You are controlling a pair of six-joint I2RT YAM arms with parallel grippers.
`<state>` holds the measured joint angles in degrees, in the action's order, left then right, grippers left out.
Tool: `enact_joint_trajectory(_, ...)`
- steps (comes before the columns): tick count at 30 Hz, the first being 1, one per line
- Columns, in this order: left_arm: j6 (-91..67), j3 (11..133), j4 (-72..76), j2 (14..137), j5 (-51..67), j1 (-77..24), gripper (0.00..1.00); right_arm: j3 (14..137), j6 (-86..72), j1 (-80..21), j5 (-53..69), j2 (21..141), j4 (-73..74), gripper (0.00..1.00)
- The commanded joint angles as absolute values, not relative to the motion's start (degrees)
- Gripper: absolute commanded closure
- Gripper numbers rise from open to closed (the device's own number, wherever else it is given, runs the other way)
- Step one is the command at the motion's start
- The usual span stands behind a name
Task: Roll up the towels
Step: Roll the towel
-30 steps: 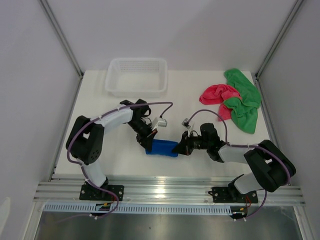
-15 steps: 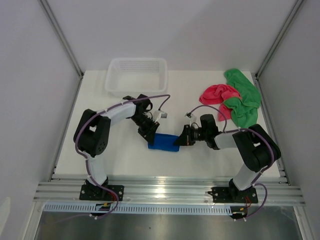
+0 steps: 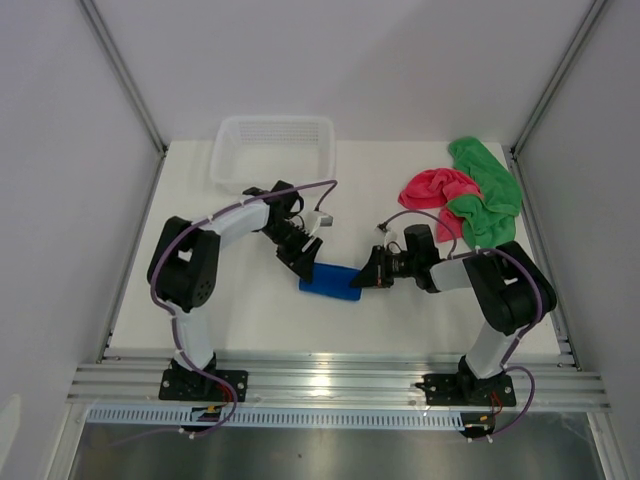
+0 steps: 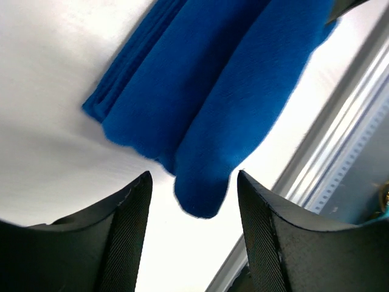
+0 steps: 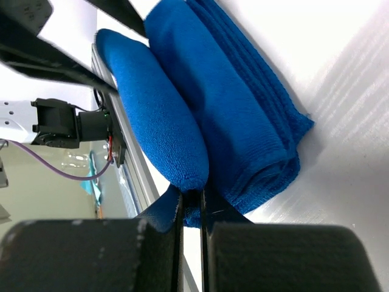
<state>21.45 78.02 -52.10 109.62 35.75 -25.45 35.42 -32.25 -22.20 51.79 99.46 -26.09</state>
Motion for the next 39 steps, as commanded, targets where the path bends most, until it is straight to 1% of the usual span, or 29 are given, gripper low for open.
enact_joint_trajectory(1, 19.08, 79.19, -50.28, 110.48, 45.42, -25.05, 0.38, 36.74, -34.28, -21.97, 53.0, 100.9, -27.77, 1.0)
enact_joint_trajectory(2, 18.2, 77.88, -49.4, 110.3, 46.4, -25.05, 0.39, 36.65, -34.19, -21.97, 52.82, 100.64, -27.43, 1.0)
enact_joint_trajectory(3, 17.24, 77.52, -47.92, 110.13, 46.75, -25.05, 0.42, 36.48, -33.15, -21.97, 52.47, 100.29, -26.99, 1.0)
enact_joint_trajectory(4, 17.14, 77.08, -47.55, 109.69, 46.76, -25.05, 0.66, 36.47, -32.44, -21.97, 52.38, 99.59, -26.37, 1.0)
enact_joint_trajectory(5, 17.4, 76.12, -47.55, 108.9, 46.67, -24.87, 0.81, 36.47, -31.47, -21.97, 52.47, 99.23, -24.37, 1.0)
enact_joint_trajectory(6, 17.58, 75.85, -47.98, 108.37, 46.76, -24.87, 0.92, 36.47, -30.51, -22.15, 52.99, 98.79, -22.78, 1.0)
enact_joint_trajectory(7, 18.62, 75.24, -49.9, 107.93, 47.28, -24.7, 0.99, 36.3, -28.32, -22.58, 53.43, 97.74, -21.28, 1.0)
enact_joint_trajectory(10, 20.39, 72.79, -54.47, 104.95, 48.07, -24.7, 0.99, 34.9, -25.15, -24.43, 54.75, 94.76, -16.8, 1.0)
enact_joint_trajectory(14, 21.45, 69.35, -58.35, 100.47, 50.89, -24.7, 0.99, 34.45, -24.96, -27.5, 57.3, 91.33, -13.02, 1.0)
enact_joint_trajectory(16, 21.71, 68.91, -59.32, 99.5, 50.89, -24.7, 0.99, 34.54, -25.66, -27.25, 57.92, 90.79, -12.57, 1.0)
enact_joint_trajectory(17, 21.27, 68.91, -59.15, 99.49, 50.63, -24.61, 0.99, 34.8, -26.27, -26.72, 57.83, 91.05, -11.87, 1.0)
enact_joint_trajectory(18, 19.79, 69.17, -58.54, 99.67, 49.06, -24.61, 0.95, 35.15, -26.28, -26.46, 57.48, 91.58, -11.08, 1.0)
enact_joint_trajectory(20, 18.55, 69.78, -57.22, 101.77, 46.68, -24.61, 0.93, 36.21, -25.32, -26.1, 56.25, 93.16, -9.23, 1.0)
enact_joint_trajectory(21, 18.02, 70.22, -56.43, 102.91, 44.41, -24.61, 0.91, 36.56, -24.88, -25.93, 56.08, 95.43, -8.97, 1.0)
enact_joint_trajectory(23, 17.06, 71.63, -56.16, 106.6, 42.2, -24.61, 0.88, 37.26, -24.87, -25.84, 55.9, 98.77, -8.96, 1.0)
enact_joint_trajectory(26, 15.39, 73.64, -55.64, 110.46, 38.15, -24.43, 0.81, 37.09, -26.62, -25.05, 56.07, 101.24, -10.89, 1.0)
enact_joint_trajectory(27, 14.16, 73.91, -54.94, 110.83, 37.36, -24.35, 0.71, 36.92, -28.46, -24.35, 56.6, 102.38, -11.59, 1.0)
enact_joint_trajectory(29, 13.19, 74.88, -53.88, 110.48, 36.31, -23.82, 0.62, 36.83, -29.79, -23.73, 57.21, 102.92, -12.65, 1.0)
enact_joint_trajectory(30, 12.66, 74.97, -52.31, 109.87, 35.69, -23.73, 0.55, 36.74, -29.97, -23.3, 57.22, 102.92, -12.48, 1.0)
enact_joint_trajectory(32, 13.09, 74.71, -50.81, 107.25, 34.37, -23.2, 0.49, 36.74, -29.1, -22.77, 56.87, 102.83, -11.17, 1.0)
enact_joint_trajectory(33, 13.44, 74.36, -50.19, 106.18, 34.1, -23.03, 0.43, 36.74, -28.74, -22.59, 56.78, 102.83, -10.81, 1.0)
enact_joint_trajectory(34, 13.88, 74.44, -49.14, 105.21, 33.49, -22.85, 0.34, 36.74, -28.65, -22.41, 56.78, 102.83, -10.38, 1.0)
enact_joint_trajectory(36, 15.9, 74.01, -48.08, 101.71, 32.52, -22.68, 0.32, 37.0, -28.3, -22.41, 56.51, 103.01, -9.85, 1.0)
enact_joint_trajectory(39, 19.85, 72.78, -45.53, 95.92, 31.91, -22.68, 0.31, 38.32, -27.6, -22.41, 55.9, 103.97, -8.7, 1.0)
